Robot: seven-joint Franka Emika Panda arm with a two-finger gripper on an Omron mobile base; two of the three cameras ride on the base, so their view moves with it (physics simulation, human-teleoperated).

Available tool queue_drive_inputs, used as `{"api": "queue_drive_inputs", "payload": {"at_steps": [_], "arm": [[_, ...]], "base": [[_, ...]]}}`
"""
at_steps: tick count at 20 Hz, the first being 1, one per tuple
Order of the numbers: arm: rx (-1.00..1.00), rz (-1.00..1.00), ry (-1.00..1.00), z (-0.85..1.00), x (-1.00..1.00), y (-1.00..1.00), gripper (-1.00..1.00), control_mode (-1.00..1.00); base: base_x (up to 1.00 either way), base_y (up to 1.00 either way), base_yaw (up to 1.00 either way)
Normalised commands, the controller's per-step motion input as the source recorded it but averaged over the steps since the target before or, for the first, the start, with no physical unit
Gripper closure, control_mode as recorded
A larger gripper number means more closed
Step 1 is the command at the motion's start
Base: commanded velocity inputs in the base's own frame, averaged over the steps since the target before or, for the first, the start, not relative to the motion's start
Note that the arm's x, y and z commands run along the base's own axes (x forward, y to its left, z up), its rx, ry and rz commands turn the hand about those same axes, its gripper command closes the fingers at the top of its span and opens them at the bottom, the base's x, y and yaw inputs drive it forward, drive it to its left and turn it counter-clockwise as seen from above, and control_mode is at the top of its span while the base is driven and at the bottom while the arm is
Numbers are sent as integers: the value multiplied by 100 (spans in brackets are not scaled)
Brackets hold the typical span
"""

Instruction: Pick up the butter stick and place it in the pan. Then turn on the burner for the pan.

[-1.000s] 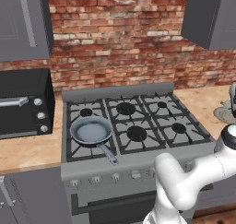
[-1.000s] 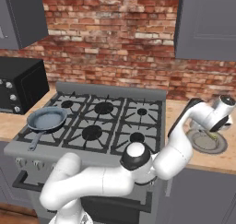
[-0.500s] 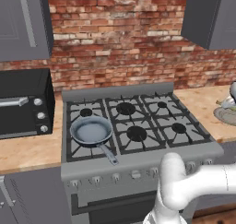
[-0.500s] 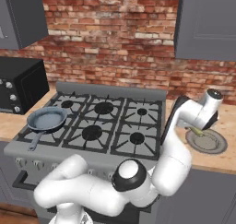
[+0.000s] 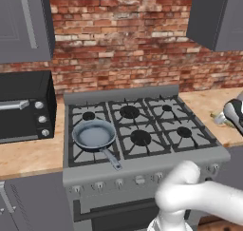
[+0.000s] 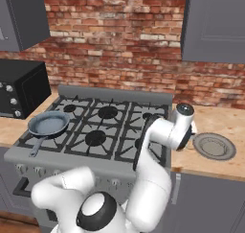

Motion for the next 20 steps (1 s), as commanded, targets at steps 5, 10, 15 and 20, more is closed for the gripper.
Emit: {"api": "queue_drive_inputs", "payload": {"at_steps": [5, 10, 15, 20], "arm": [[-2, -2, 0, 25, -33, 100, 100, -100], [-2, -2, 1, 36, -5, 100, 100, -100], [-1, 0, 3, 30, 0, 100, 100, -100], [0, 0, 3, 20, 13, 100, 100, -100]], "base": [[0, 0, 0], [0, 0, 0], [0, 0, 0], [0, 0, 0]]}}
